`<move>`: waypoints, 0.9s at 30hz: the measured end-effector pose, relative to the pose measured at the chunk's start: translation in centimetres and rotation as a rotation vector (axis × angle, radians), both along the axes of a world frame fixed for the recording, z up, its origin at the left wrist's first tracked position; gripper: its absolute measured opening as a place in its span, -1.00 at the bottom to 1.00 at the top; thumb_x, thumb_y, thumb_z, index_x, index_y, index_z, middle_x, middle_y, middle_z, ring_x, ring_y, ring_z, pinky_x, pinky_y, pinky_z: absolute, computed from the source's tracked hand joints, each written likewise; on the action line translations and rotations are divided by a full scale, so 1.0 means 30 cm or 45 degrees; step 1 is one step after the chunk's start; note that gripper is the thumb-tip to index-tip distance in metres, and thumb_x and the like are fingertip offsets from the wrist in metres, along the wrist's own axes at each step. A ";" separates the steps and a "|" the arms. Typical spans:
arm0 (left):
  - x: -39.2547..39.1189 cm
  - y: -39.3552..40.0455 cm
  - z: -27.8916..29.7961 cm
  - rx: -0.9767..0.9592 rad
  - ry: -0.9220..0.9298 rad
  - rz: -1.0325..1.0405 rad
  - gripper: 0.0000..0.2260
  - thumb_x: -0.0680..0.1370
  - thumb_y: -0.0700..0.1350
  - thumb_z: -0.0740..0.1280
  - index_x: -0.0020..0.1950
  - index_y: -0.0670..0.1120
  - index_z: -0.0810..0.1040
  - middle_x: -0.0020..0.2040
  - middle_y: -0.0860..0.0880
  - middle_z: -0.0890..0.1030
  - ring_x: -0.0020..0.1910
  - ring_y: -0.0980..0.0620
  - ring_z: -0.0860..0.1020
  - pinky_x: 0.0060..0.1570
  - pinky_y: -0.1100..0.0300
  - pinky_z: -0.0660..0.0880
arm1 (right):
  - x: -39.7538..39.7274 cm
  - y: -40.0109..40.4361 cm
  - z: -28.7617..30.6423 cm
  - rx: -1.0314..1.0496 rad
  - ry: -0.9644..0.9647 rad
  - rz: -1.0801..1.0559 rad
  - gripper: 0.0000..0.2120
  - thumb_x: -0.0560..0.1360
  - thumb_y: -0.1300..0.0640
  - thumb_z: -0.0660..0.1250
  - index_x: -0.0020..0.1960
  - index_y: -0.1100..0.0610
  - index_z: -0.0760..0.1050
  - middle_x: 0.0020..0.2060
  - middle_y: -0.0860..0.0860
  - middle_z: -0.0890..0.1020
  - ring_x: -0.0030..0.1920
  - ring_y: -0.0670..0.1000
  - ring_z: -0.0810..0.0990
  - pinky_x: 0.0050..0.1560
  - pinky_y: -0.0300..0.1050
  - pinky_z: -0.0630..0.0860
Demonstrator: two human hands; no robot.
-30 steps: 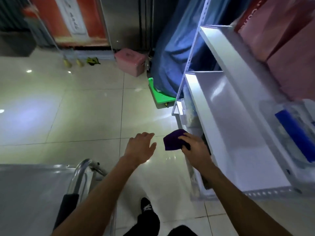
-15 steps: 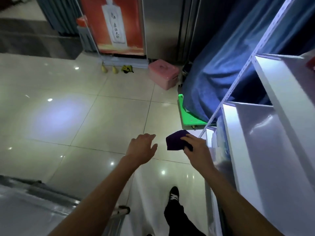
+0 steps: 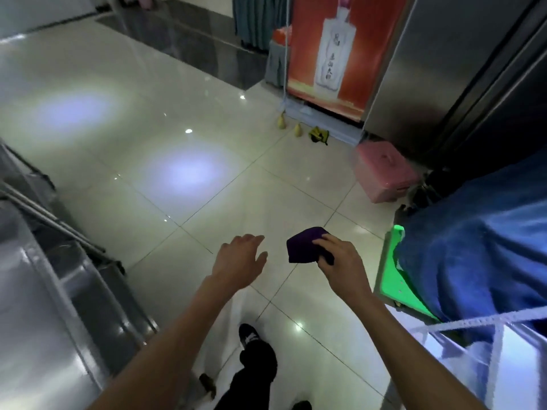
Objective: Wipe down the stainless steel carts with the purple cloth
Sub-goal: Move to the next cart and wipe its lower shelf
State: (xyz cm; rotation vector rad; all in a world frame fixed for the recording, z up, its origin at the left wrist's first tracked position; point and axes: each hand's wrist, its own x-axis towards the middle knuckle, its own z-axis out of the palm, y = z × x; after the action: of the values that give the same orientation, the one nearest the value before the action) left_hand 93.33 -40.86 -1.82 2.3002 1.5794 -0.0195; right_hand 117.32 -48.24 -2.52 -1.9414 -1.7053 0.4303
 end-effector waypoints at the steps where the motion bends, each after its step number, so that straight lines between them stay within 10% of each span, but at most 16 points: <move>1: -0.031 0.054 -0.008 -0.005 -0.008 0.046 -0.54 0.66 0.11 0.17 0.55 0.03 0.32 0.43 -0.01 0.48 0.34 -0.06 0.47 0.26 -0.05 0.44 | -0.022 0.085 0.000 0.000 -0.006 0.050 -0.59 0.45 0.32 0.42 0.25 0.03 0.62 0.23 -0.07 0.62 0.09 0.09 0.53 0.11 -0.19 0.36; 27: -0.726 1.047 -0.010 0.006 0.046 1.011 -0.55 0.66 0.13 0.17 0.53 0.04 0.33 0.45 -0.01 0.47 0.36 -0.06 0.47 0.30 -0.06 0.43 | -0.820 1.667 -0.024 -0.122 0.072 1.038 -0.60 0.50 0.29 0.38 0.29 0.01 0.60 0.31 -0.03 0.57 0.26 0.07 0.48 0.29 -0.15 0.39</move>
State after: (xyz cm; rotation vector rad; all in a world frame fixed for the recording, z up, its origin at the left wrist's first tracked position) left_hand 71.57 -9.46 -2.13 1.5307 2.3837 0.1388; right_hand 92.71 1.76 -3.25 -1.1864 -2.4197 0.8483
